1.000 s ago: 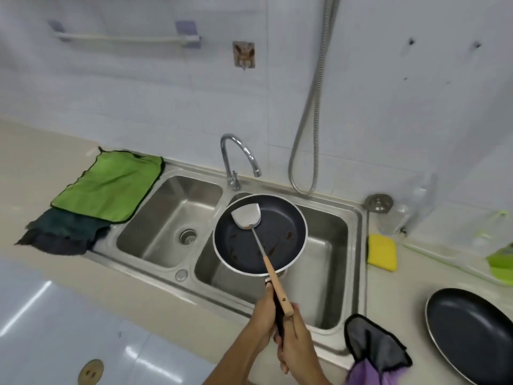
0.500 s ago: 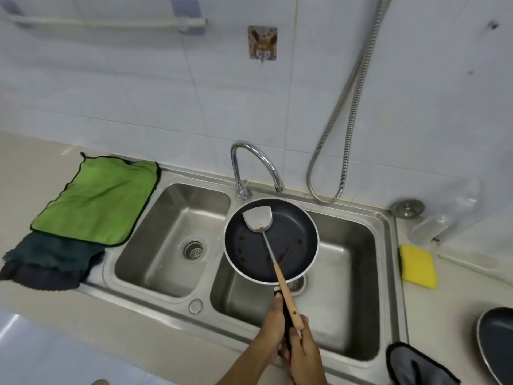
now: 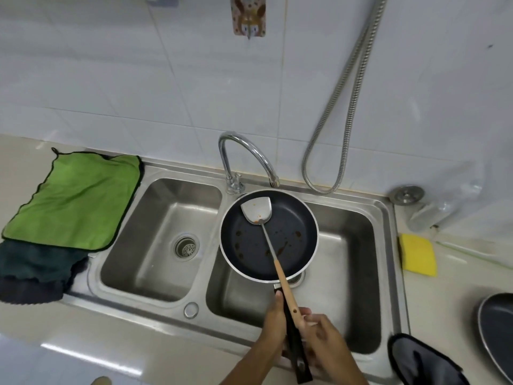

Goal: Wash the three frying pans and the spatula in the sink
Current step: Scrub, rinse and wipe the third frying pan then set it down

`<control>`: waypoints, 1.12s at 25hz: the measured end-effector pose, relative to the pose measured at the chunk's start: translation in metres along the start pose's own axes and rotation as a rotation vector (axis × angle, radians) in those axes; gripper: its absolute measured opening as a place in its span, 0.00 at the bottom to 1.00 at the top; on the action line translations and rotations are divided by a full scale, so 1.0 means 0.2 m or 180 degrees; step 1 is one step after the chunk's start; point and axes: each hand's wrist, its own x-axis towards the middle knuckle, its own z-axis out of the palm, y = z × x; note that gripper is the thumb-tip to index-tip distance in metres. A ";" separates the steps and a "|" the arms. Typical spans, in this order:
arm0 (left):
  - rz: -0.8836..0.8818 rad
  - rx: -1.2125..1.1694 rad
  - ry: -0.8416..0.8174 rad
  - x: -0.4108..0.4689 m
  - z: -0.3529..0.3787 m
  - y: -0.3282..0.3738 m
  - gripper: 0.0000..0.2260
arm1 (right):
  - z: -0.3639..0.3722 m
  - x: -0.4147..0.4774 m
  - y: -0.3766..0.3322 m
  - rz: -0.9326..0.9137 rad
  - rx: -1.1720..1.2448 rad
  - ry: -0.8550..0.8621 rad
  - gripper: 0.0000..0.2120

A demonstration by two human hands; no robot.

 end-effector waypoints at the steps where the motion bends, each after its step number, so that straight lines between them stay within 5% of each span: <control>1: 0.0083 0.0057 0.0069 0.01 -0.01 -0.01 0.35 | -0.04 0.00 -0.05 0.0005 -0.0071 0.0049 0.27; 10: 0.0438 -0.0388 0.0324 -0.03 0.01 0.00 0.21 | 0.18 0.22 -0.28 -0.0833 -0.2414 0.0387 0.16; 18: 0.0102 -0.0206 0.0214 0.00 -0.02 -0.01 0.30 | -0.02 0.08 -0.15 -0.0949 -0.2474 0.0584 0.07; 28: -0.0004 -0.0379 0.0204 0.06 -0.04 -0.03 0.21 | -0.27 -0.12 0.15 -0.0041 -0.2005 0.1250 0.09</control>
